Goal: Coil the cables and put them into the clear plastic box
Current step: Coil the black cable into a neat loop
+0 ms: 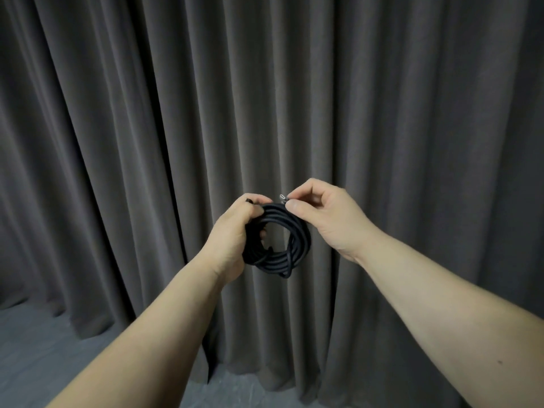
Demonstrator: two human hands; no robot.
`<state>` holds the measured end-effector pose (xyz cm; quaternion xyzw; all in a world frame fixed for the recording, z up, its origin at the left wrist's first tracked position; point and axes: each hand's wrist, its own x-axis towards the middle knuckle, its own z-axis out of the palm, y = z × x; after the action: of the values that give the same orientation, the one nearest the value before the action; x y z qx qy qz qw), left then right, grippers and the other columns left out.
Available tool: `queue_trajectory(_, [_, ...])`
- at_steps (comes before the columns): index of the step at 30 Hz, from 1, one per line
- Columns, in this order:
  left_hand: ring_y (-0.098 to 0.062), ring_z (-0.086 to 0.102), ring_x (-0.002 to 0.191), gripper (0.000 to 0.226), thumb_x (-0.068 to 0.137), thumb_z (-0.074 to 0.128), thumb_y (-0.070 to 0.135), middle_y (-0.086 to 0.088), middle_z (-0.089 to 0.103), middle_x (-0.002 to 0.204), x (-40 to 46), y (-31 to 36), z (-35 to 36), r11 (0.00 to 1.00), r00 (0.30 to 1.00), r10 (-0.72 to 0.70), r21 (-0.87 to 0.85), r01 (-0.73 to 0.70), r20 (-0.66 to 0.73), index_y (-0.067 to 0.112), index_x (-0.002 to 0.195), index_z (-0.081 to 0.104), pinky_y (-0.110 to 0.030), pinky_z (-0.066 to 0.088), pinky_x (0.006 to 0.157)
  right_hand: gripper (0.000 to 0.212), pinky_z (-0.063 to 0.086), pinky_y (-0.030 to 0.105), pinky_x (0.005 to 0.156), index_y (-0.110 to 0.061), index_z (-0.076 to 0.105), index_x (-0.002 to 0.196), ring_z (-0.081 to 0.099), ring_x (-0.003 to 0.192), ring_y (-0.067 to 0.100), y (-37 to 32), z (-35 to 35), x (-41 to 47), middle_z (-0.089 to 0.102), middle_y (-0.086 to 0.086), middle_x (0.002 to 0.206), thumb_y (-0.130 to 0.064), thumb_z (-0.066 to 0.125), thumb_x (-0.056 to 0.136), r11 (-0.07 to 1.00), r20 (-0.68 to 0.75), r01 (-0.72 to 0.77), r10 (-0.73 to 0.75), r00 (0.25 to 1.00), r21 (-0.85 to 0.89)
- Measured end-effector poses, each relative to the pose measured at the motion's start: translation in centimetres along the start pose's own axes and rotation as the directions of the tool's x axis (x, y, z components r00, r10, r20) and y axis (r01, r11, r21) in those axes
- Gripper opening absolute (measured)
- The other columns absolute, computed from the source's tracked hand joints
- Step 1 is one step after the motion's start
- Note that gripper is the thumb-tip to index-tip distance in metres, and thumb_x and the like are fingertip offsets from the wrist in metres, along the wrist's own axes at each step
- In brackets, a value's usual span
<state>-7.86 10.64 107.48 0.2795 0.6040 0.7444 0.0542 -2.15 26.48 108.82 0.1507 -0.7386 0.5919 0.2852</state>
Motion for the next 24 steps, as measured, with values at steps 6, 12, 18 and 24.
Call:
queue_trajectory(6, [-0.014, 0.050, 0.062, 0.020, 0.094, 0.052, 0.009, 0.001, 0.060, 0.068, -0.6, -0.3, 1.1, 0.984, 0.990, 0.131, 0.129, -0.123, -0.058, 0.018, 0.083, 0.066, -0.029, 0.043, 0.062, 0.012, 0.044, 0.015, 0.058, -0.017, 0.067, 0.077, 0.057, 0.061, 0.004, 0.9, 0.9, -0.2, 0.063, -0.007, 0.065, -0.006, 0.070, 0.083, 0.984, -0.185, -0.044, 0.077, 0.980, 0.173])
queue_trajectory(12, [-0.012, 0.056, 0.066, 0.013, 0.097, 0.054, 0.013, 0.003, 0.065, 0.076, -0.6, -0.8, 1.3, 0.973, 0.980, 0.190, 0.141, -0.181, -0.055, 0.014, 0.092, 0.065, -0.026, 0.048, 0.064, 0.017, 0.054, 0.026, 0.077, -0.020, 0.074, 0.081, 0.069, 0.082, 0.015, 1.0, 1.4, -0.1, 0.073, 0.004, 0.083, -0.005, 0.068, 0.084, 0.986, -0.235, -0.064, 0.099, 0.967, 0.155])
queue_trajectory(18, [-0.012, 0.057, 0.061, 0.012, 0.100, 0.049, 0.016, -0.004, 0.064, 0.079, -0.8, -1.2, 1.4, 0.971, 0.983, 0.171, 0.179, -0.157, -0.067, 0.014, 0.092, 0.057, -0.026, 0.045, 0.052, 0.016, 0.054, 0.025, 0.082, -0.026, 0.075, 0.080, 0.069, 0.085, 0.007, 1.0, 1.7, -0.3, 0.075, -0.006, 0.082, -0.016, 0.065, 0.088, 0.999, -0.231, -0.047, 0.040, 0.972, -0.023])
queue_trajectory(24, [-0.015, 0.056, 0.077, 0.013, 0.100, 0.049, 0.014, -0.004, 0.063, 0.087, -0.2, -1.7, 1.4, 0.955, 0.974, 0.214, 0.226, -0.192, -0.079, 0.013, 0.090, 0.057, -0.038, 0.055, 0.068, 0.010, 0.050, 0.015, 0.081, -0.031, 0.073, 0.088, 0.067, 0.087, 0.000, 1.5, 1.0, -0.5, 0.073, -0.016, 0.085, -0.021, 0.069, 0.086, 0.985, -0.146, 0.026, -0.051, 0.988, -0.170])
